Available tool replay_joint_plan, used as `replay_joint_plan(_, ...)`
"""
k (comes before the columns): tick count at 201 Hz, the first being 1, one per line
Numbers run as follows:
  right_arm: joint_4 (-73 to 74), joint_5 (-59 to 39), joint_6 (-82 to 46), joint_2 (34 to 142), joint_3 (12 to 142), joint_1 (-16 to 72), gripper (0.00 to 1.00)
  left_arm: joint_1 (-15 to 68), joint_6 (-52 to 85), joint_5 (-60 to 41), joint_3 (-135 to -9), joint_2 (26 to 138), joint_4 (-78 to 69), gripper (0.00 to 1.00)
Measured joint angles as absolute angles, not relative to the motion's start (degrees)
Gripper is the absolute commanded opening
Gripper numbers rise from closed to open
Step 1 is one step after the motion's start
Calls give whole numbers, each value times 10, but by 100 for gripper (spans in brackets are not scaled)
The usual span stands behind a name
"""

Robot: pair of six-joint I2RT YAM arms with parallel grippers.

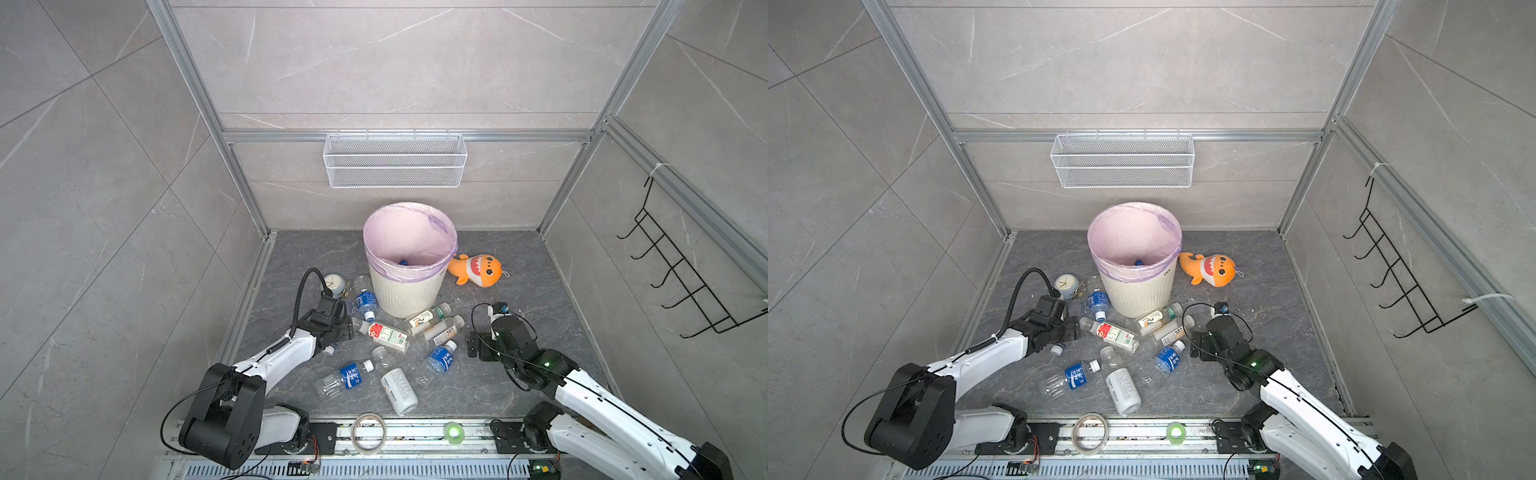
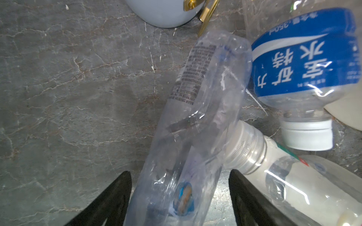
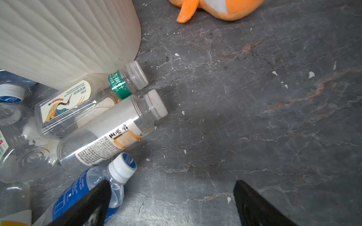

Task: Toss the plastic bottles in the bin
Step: 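Lower the left gripper onto the crushed clear bottle while the right gripper hovers, then close the left gripper on the crushed clear bottle and lift it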

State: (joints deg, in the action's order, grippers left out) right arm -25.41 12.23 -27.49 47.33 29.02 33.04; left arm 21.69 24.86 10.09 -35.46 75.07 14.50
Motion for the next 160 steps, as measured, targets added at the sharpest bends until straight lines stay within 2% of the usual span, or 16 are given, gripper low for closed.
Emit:
replay_joint_plan(120, -254, 125, -275, 491, 290, 330, 100, 217, 249, 99, -392, 820, 150, 73)
replay_joint_plan(160, -254, 127, -275, 491, 290, 330, 100, 216, 248, 98, -398, 833, 152, 61)
